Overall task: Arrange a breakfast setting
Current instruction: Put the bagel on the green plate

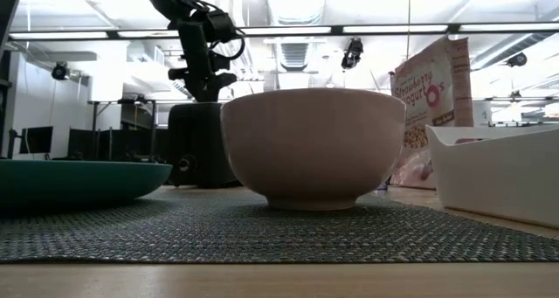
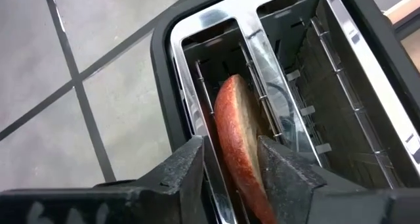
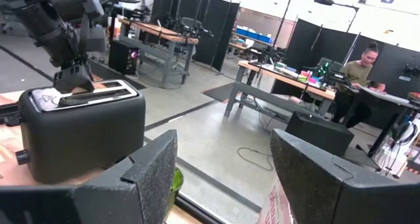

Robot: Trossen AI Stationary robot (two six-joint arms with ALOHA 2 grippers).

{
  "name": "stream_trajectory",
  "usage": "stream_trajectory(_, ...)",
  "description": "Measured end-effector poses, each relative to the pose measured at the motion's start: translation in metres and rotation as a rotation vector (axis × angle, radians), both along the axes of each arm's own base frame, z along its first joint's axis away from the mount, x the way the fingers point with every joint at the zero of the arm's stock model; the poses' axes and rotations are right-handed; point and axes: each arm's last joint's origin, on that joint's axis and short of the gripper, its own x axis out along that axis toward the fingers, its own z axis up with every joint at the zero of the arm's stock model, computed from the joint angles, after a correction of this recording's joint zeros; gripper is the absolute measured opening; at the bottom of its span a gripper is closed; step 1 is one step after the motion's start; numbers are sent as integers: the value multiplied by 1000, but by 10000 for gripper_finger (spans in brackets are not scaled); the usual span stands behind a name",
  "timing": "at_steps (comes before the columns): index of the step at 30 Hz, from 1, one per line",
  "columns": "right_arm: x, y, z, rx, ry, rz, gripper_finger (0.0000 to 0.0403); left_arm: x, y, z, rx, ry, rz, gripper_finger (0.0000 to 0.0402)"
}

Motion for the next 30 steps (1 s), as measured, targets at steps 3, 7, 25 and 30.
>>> stream_trajectory(3,0,0,0,0,0,0,235,0,0,0,2,-2,2,107)
stream_trajectory(7,0,0,0,0,0,0,235,1,-1,0,4,-3,0,87)
stream_trajectory(25,0,0,0,-1,1,0,235,7,-6,0,-1,-17,-19,80)
stream_trajectory(30,0,0,0,-2,3,0,235,7,-6,0,4,-5,-35,80)
